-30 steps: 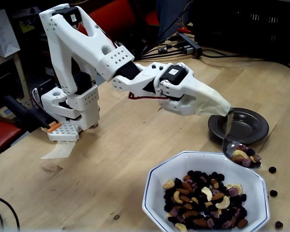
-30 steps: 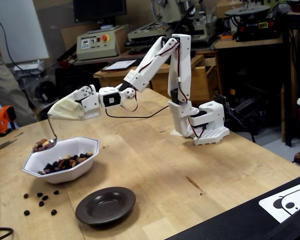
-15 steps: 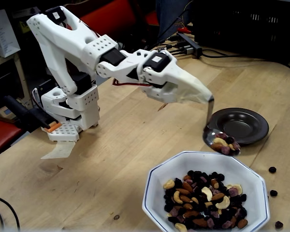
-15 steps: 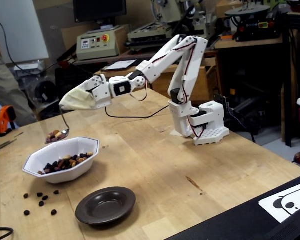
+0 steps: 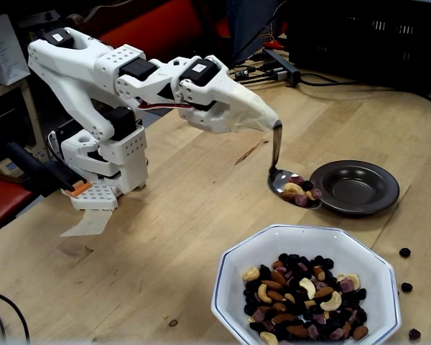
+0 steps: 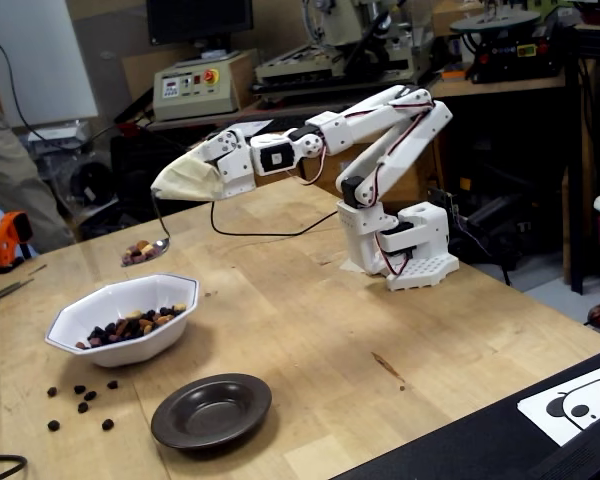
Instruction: Use spoon to transfer food from the white bowl to brown plate
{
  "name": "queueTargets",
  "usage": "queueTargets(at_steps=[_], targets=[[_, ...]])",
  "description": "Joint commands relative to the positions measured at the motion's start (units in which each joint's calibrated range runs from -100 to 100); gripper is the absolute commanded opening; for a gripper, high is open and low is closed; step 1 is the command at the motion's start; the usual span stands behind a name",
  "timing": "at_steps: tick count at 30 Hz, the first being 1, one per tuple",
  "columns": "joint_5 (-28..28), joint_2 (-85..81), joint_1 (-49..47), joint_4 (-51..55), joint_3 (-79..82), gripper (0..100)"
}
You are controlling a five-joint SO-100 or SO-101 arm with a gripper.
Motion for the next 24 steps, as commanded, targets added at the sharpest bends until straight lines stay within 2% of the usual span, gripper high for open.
queueTargets(at_steps=[1,4,12,24], targets=[[1.95,-7.83,-1.67,2.36,1.01,4],[3.76,-13.82,-5.30,4.26,3.58,4],[4.35,-24.26,-10.19,8.53,9.33,4],[4.35,-26.99,-20.56,11.45,10.30,4]])
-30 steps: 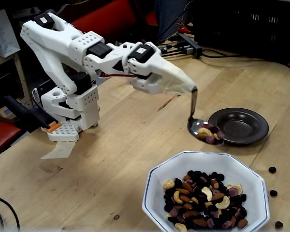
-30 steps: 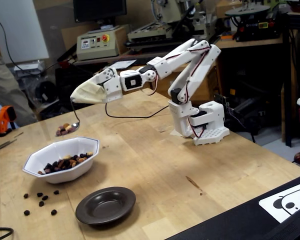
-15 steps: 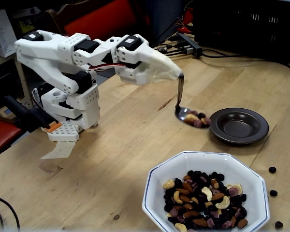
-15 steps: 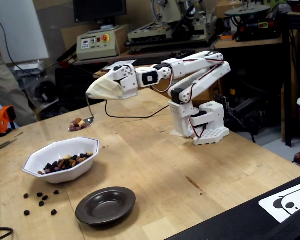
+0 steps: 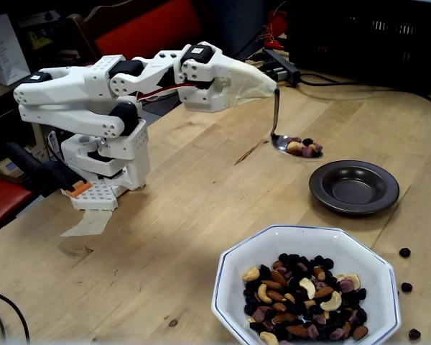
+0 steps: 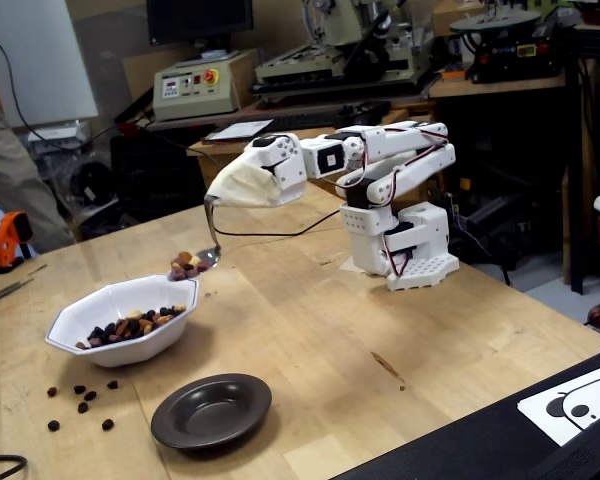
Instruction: Use spoon to transfer food from the white bowl to brown plate
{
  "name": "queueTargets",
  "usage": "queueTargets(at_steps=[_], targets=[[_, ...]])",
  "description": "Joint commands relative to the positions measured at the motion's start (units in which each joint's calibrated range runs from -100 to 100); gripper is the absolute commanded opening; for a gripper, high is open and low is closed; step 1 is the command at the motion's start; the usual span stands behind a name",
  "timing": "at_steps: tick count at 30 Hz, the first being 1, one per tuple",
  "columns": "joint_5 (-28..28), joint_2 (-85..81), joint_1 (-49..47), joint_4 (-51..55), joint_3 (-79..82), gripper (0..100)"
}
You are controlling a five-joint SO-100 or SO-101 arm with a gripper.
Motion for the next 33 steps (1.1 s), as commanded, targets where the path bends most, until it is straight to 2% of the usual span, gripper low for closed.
queueTargets(at_steps=[1,18,25,33], targets=[[0.15,-0.80,-4.00,-0.27,-0.89,4],[0.00,-0.12,-7.85,-0.82,-0.72,4],[0.00,8.44,-8.30,-1.14,-1.69,4],[0.00,20.16,-8.30,-16.40,-1.69,4]])
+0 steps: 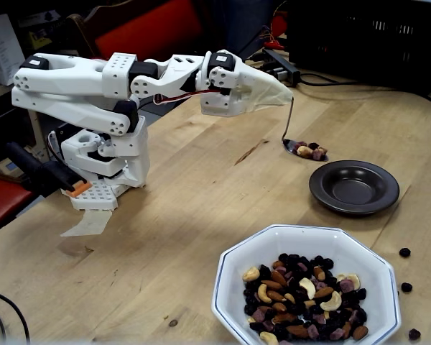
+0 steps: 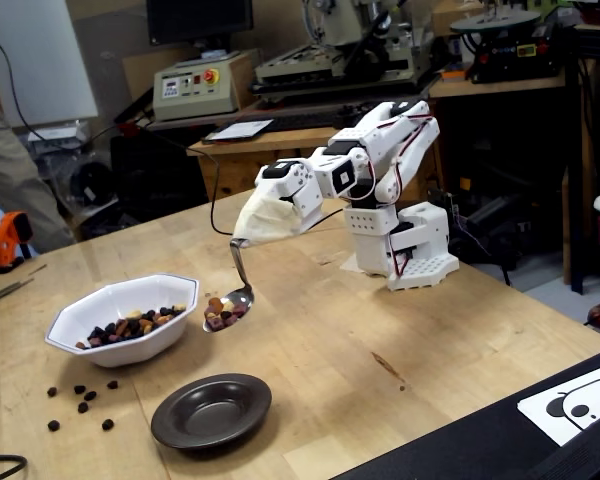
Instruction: Use spoon to transfer food from the white bowl to brown plate
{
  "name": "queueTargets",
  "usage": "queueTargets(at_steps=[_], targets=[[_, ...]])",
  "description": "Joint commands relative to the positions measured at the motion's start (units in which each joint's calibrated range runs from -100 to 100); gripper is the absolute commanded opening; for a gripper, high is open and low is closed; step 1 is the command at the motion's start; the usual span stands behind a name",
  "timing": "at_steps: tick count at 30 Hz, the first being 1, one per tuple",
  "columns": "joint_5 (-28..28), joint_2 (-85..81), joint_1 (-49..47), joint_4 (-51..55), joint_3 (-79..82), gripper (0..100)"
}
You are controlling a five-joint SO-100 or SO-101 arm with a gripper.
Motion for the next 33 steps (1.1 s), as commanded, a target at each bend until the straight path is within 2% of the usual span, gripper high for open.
queueTargets(at_steps=[1,11,17,33], targets=[[0.00,5.47,-0.34,-10.03,-1.86,4],[0.00,20.11,-0.71,-22.44,-1.86,4],[0.00,26.61,-4.19,-29.95,-1.95,4],[0.44,32.69,-6.34,-32.87,-2.66,4]])
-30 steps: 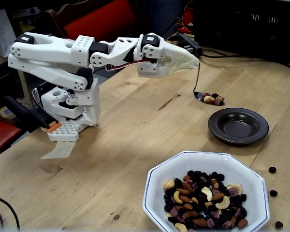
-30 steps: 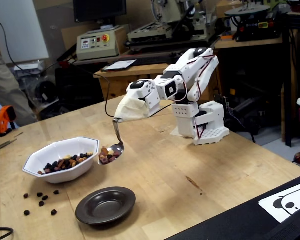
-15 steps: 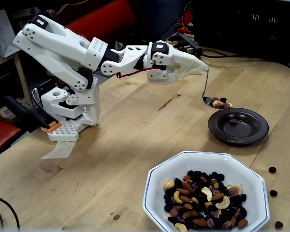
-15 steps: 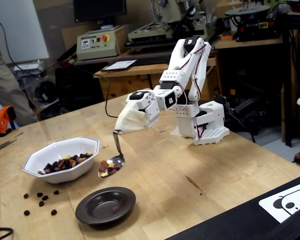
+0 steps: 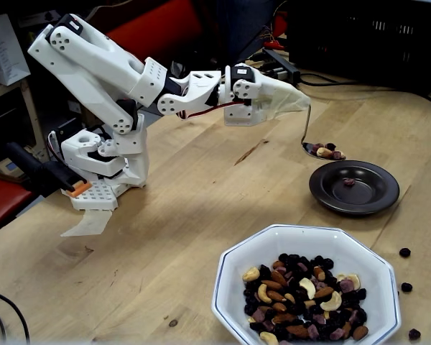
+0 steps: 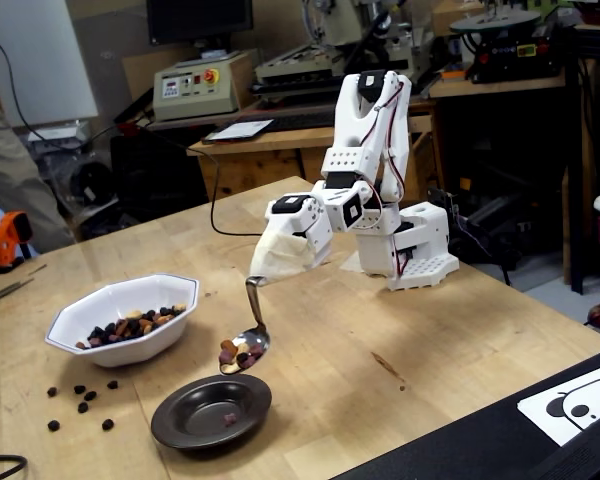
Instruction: Use spoon to transfer food from the white bowl to brown plate
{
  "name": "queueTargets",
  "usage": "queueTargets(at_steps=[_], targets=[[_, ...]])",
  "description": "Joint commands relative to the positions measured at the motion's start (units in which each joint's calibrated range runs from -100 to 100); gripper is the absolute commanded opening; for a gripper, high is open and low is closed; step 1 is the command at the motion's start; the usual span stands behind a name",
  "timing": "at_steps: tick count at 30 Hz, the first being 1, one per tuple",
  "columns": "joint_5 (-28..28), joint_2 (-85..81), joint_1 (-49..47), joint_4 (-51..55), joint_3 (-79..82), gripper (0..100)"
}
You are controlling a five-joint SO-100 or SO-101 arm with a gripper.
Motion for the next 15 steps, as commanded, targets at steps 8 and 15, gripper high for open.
queueTargets(at_steps=[8,15], targets=[[0.05,5.36,0.24,-1.56,-7.43,4],[-0.05,10.41,0.31,-1.56,-11.51,4]])
